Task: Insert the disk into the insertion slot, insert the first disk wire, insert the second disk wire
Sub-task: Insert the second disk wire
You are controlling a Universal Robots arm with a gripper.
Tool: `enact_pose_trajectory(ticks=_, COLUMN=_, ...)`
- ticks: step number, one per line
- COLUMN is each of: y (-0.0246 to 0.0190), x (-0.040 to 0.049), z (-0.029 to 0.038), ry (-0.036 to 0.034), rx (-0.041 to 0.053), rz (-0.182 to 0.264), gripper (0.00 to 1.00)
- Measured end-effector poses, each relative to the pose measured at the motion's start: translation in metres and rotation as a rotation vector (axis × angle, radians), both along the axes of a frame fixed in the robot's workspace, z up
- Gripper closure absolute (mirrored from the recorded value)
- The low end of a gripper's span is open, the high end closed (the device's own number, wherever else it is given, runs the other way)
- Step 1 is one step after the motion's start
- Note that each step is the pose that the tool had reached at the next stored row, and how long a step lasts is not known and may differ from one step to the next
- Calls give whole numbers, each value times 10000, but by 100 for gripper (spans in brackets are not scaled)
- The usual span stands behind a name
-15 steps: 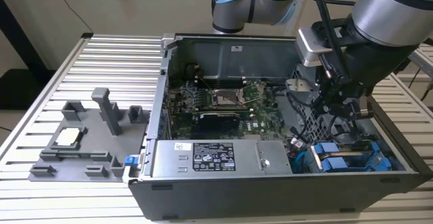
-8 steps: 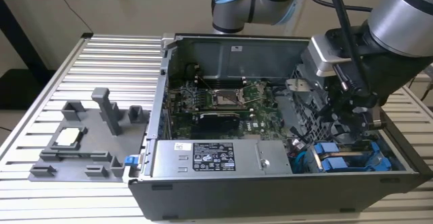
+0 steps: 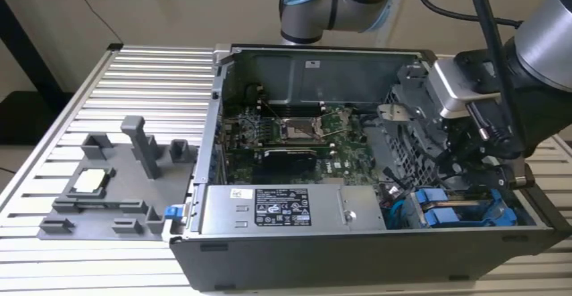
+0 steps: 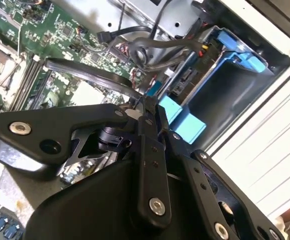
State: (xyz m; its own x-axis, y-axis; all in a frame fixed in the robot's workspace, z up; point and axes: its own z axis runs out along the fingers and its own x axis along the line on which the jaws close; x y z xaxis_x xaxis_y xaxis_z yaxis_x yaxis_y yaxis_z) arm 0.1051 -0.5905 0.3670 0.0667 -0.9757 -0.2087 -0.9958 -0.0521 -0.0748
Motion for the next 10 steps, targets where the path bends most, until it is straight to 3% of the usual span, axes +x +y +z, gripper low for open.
enact_pose_trajectory(ticks=10, y=-105, x=201, z=-37, ry=173, rx=25, rz=0, gripper=84)
